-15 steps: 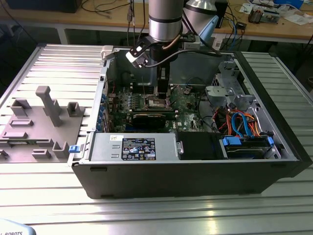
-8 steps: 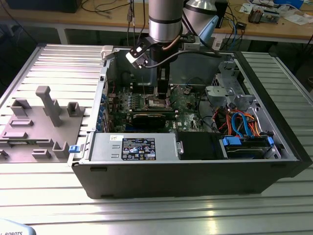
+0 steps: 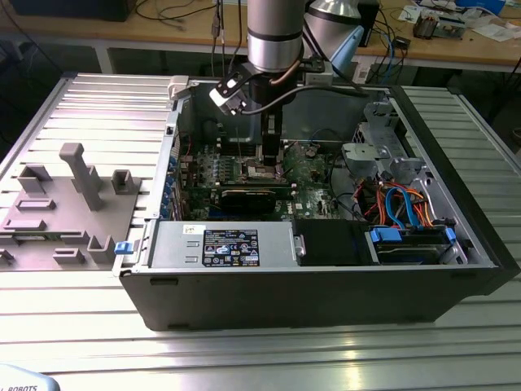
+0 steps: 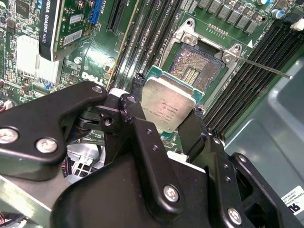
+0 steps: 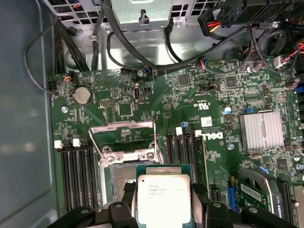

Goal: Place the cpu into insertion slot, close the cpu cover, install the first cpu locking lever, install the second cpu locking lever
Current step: 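Place the cpu into insertion slot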

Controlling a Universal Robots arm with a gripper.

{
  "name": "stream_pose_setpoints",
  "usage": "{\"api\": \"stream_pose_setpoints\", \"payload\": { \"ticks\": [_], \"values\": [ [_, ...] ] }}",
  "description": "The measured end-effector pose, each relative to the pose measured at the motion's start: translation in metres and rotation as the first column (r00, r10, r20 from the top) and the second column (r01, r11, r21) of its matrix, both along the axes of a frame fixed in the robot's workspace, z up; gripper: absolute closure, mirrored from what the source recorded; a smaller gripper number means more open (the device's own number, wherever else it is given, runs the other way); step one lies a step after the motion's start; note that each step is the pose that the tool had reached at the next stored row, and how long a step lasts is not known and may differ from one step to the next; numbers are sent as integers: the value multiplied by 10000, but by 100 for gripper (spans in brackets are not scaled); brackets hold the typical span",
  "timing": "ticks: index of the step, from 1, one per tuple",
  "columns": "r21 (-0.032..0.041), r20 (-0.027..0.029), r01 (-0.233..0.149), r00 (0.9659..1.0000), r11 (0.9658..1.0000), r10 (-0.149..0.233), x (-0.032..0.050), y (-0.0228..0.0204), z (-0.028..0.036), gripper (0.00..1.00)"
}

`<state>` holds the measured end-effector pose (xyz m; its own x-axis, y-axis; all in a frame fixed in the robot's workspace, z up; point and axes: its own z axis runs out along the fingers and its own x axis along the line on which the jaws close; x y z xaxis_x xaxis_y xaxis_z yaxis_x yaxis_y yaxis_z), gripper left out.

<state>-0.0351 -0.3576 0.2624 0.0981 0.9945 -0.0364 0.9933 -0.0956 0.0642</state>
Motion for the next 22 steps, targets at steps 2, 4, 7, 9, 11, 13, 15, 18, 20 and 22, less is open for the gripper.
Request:
{"api": "stream_pose_setpoints", "payload": {
  "ticks": [2, 4, 7, 9, 11, 13, 15, 18, 20, 22],
  "values": [
    [0, 0, 0, 10000, 10000, 0, 0, 0, -5, 46],
    [0, 0, 0, 10000, 10000, 0, 0, 0, -12, 46],
    [0, 0, 0, 10000, 10000, 0, 0, 0, -19, 46],
    [-1, 0, 0, 10000, 10000, 0, 0, 0, -22, 46],
    [1, 1, 0, 10000, 10000, 0, 0, 0, -29, 46],
    [-4, 1, 1, 10000, 10000, -1, 0, 0, -36, 46],
    [-7, 0, 1, 10000, 10000, -1, 0, 0, -41, 46],
    [-8, 0, 0, 10000, 10000, 0, 0, 1, -52, 46],
    [-8, 0, 0, 10000, 10000, 0, 0, 1, -60, 46],
    [-8, 0, 0, 10000, 10000, 0, 0, 1, -70, 46]
  ]
}}
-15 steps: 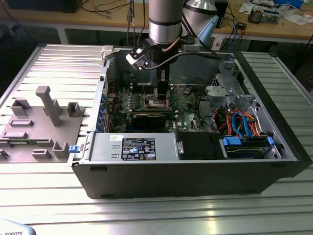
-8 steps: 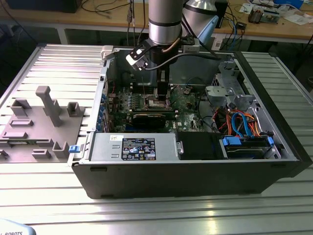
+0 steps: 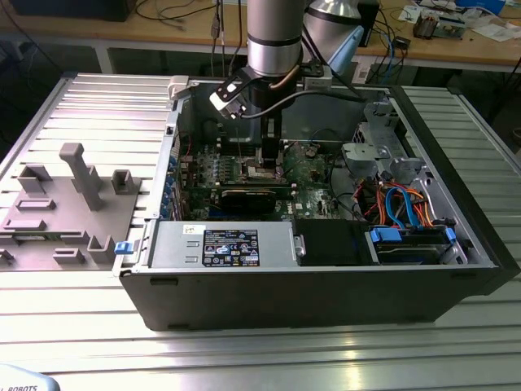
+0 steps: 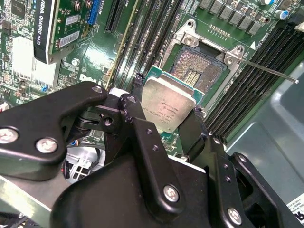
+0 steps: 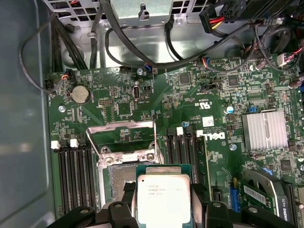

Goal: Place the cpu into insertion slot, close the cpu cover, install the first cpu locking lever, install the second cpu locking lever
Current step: 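Place the cpu into insertion slot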

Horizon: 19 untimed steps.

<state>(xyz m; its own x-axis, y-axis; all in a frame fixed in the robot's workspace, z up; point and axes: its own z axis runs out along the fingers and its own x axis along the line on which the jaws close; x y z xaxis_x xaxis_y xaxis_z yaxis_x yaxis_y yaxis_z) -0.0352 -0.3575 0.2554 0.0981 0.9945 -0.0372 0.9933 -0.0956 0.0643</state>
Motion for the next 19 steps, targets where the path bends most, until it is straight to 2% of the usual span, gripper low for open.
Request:
{"api": "stream_pose_setpoints", "payload": {
  "ticks": [6, 13, 19],
  "values": [
    [0, 0, -51, 10000, 10000, 51, -2, 14, -27, 46],
    [-1, 0, -721, 9974, 9974, 721, -2, 35, -32, 46],
    [0, 0, -729, 9973, 9973, 729, -2, 35, -32, 46]
  ]
}}
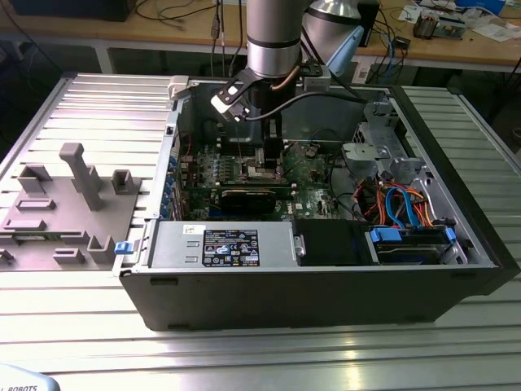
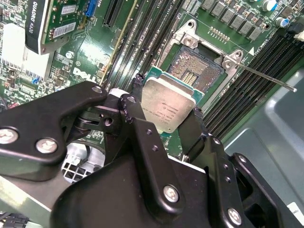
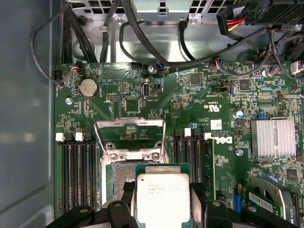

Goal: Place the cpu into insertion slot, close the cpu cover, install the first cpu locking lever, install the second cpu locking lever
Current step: 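Place the cpu into insertion slot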

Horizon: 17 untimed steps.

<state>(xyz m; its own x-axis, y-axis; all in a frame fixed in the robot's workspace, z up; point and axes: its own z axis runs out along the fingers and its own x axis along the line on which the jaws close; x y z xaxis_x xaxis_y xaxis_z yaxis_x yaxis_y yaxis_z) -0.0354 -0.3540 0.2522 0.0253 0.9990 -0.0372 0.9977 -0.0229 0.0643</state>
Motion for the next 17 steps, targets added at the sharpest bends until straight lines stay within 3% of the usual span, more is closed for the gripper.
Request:
{"api": "stream_pose_setpoints", "payload": {
  "ticks": [17],
  "values": [
    [-2, -1, -1, 10000, 10000, 1, 0, 32, -20, 46]
  ]
}}
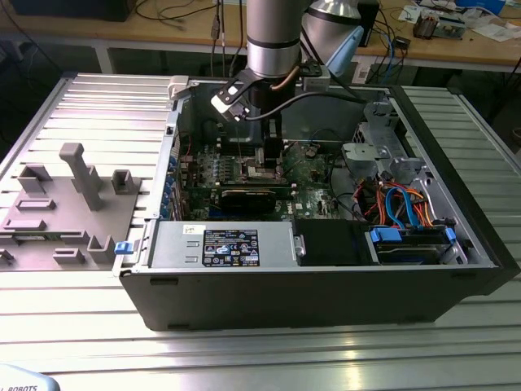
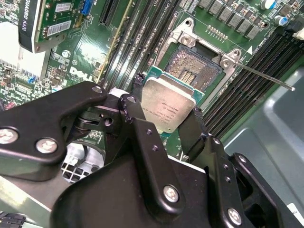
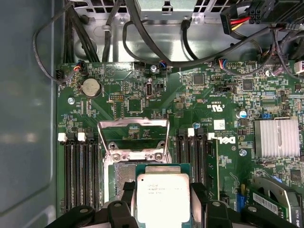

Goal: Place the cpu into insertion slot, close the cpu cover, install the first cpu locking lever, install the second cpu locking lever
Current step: 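Place the cpu into insertion slot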

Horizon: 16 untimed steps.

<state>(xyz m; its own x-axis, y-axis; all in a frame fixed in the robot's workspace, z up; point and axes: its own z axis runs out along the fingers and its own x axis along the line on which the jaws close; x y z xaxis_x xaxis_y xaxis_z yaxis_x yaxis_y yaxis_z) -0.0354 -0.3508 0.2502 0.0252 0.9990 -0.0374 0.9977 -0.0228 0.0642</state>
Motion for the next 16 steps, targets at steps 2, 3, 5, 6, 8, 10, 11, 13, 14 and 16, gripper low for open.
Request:
{"api": "stream_pose_setpoints", "payload": {
  "ticks": [2, 3, 5, 6, 8, 10, 11, 13, 14, 16],
  "values": [
    [1, 1, 1, 10000, 10000, -1, 0, 2, -4, 46],
    [1, 1, 1, 10000, 10000, -1, 0, 2, -7, 46],
    [-3, 1, 1, 10000, 10000, -1, 0, 3, -8, 46],
    [-2, 2, 1, 10000, 10000, -1, 0, 3, -9, 46],
    [-1, 2, 2, 10000, 10000, -2, 0, 6, -10, 46],
    [-2, 1, 1, 10000, 10000, -1, 0, 9, -11, 46],
    [-3, 1, 0, 10000, 10000, 0, 0, 9, -12, 46],
    [-3, 1, 1, 10000, 10000, -1, 0, 12, -14, 46],
    [-3, 1, 1, 10000, 10000, -1, 0, 12, -15, 46],
    [-4, 1, 1, 10000, 10000, -1, 0, 16, -21, 46]
  ]
}}
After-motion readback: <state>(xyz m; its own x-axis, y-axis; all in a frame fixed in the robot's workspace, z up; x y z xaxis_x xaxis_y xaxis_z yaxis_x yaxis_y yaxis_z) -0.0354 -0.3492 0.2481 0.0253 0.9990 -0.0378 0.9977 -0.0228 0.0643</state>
